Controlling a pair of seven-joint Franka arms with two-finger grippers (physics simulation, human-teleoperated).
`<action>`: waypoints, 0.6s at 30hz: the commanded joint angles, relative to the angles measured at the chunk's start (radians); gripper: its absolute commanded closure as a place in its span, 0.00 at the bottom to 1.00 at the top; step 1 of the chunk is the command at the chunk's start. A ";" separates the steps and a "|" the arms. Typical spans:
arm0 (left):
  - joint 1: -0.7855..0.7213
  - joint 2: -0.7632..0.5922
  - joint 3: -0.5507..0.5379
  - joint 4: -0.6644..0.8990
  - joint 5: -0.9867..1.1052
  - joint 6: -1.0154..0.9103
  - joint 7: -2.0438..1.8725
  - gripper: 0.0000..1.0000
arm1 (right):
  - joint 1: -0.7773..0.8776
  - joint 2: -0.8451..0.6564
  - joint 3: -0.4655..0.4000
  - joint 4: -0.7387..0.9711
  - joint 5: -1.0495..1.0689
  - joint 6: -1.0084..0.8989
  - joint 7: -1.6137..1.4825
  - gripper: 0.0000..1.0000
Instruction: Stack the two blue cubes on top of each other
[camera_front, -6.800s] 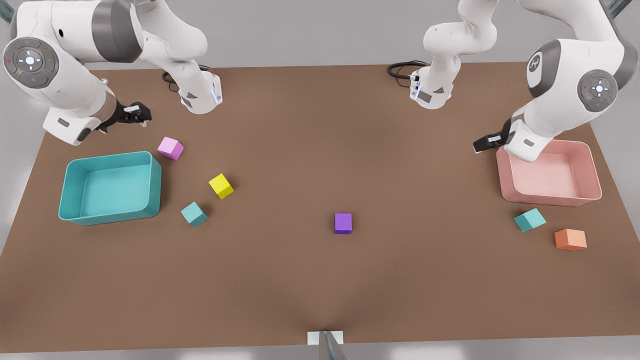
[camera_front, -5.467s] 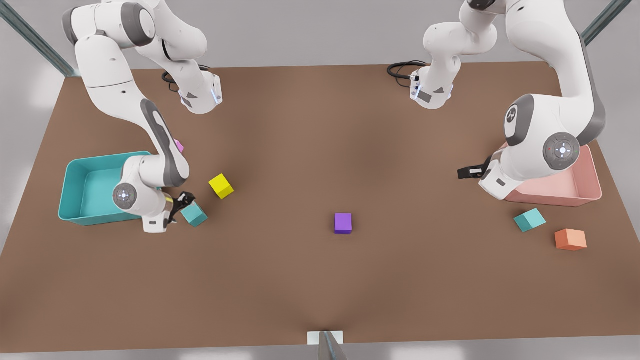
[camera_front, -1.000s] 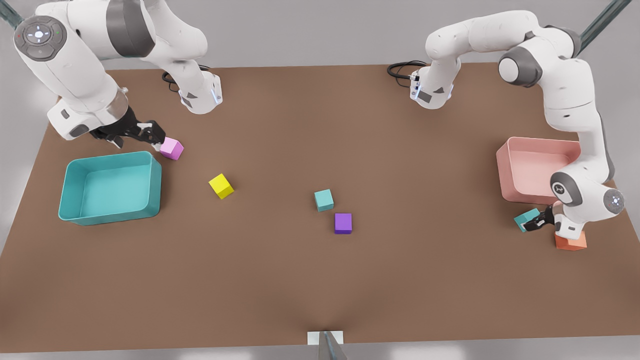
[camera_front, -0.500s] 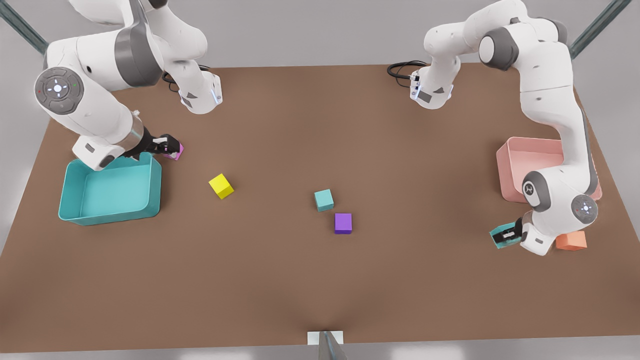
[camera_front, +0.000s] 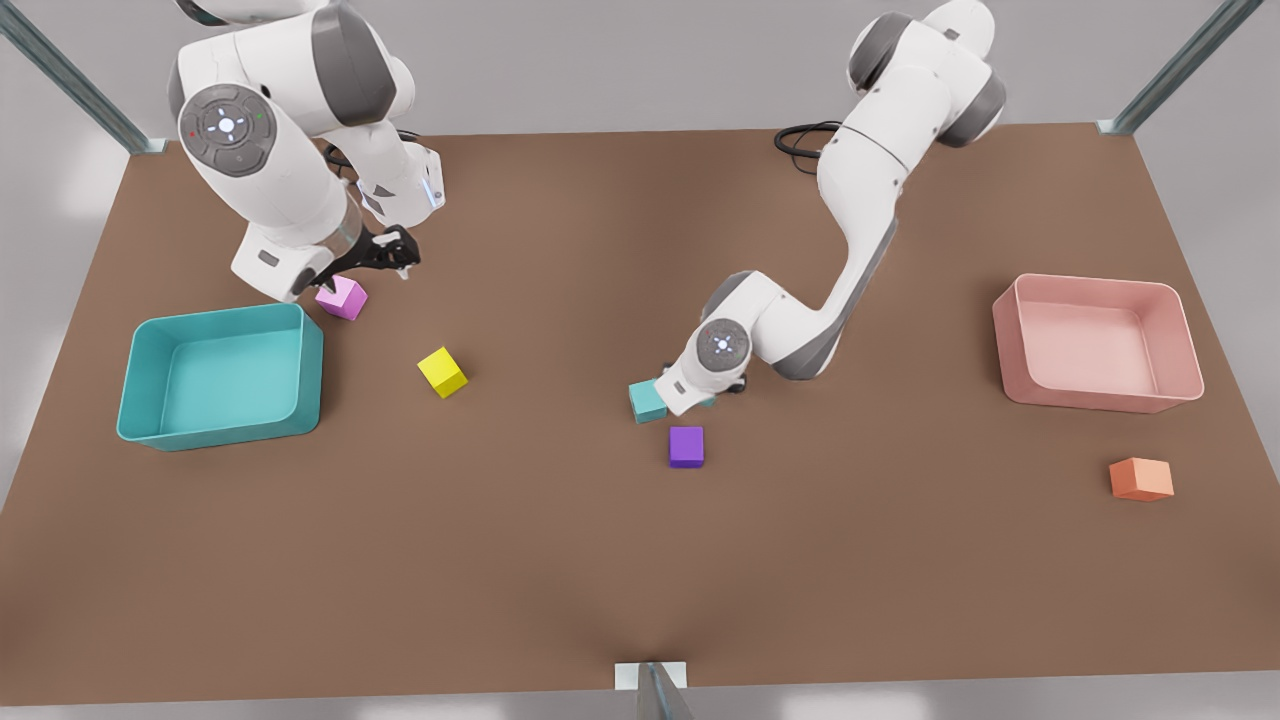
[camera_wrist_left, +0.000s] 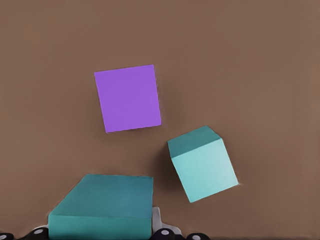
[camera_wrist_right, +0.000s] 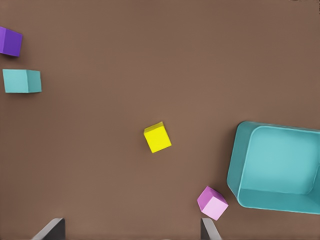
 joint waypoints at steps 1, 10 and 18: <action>-0.034 0.007 -0.002 0.012 -0.007 0.024 -0.429 0.52 | 0.007 -0.002 -0.004 -0.001 -0.002 -0.002 0.009 0.00; -0.091 0.104 0.007 0.127 0.013 0.094 -0.448 0.50 | 0.010 -0.003 -0.004 -0.004 -0.003 -0.001 0.009 0.00; -0.094 0.139 0.008 0.147 0.022 0.139 -0.446 0.49 | 0.002 -0.003 -0.004 -0.037 -0.002 0.029 0.022 0.00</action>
